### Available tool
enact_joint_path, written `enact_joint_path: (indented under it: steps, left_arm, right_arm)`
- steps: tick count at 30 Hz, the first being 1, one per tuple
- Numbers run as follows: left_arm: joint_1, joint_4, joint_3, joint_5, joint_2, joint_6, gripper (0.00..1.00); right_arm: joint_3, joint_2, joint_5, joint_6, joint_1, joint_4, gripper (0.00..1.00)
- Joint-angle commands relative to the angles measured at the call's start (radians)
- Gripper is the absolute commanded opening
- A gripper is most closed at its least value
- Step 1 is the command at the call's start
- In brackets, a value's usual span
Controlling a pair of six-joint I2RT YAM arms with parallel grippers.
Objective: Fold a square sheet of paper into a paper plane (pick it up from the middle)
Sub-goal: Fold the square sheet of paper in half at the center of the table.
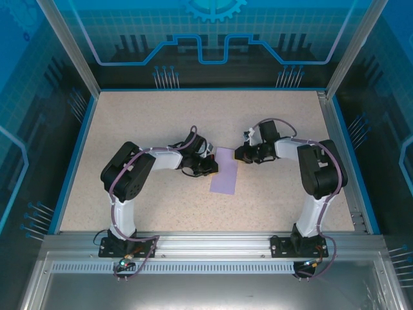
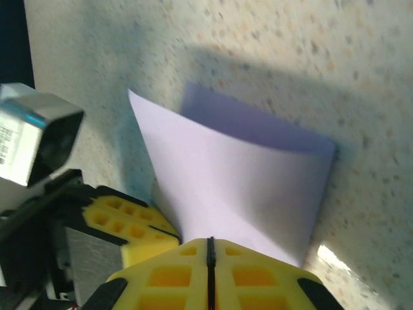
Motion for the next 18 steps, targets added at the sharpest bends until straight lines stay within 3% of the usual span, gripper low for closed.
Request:
enact_joint_path:
  steps: [1,6,11,18]
  left_arm:
    - [-0.010,-0.089,-0.018,-0.038,0.022,0.021,0.00]
    - [-0.008,-0.091,-0.013,-0.036,0.025,0.020,0.00]
    - [-0.009,-0.092,-0.011,-0.037,0.024,0.019,0.00]
    - [-0.008,-0.096,-0.011,-0.036,0.027,0.022,0.00]
  right_arm:
    - [0.037,0.035,-0.006,-0.014,-0.019,-0.037,0.09]
    - [0.035,0.092,0.069,0.004,-0.019,-0.035,0.08]
    - [0.033,0.136,0.069,0.020,-0.019,-0.022,0.08]
    - [0.085,0.046,0.049,0.016,-0.025,-0.083,0.09]
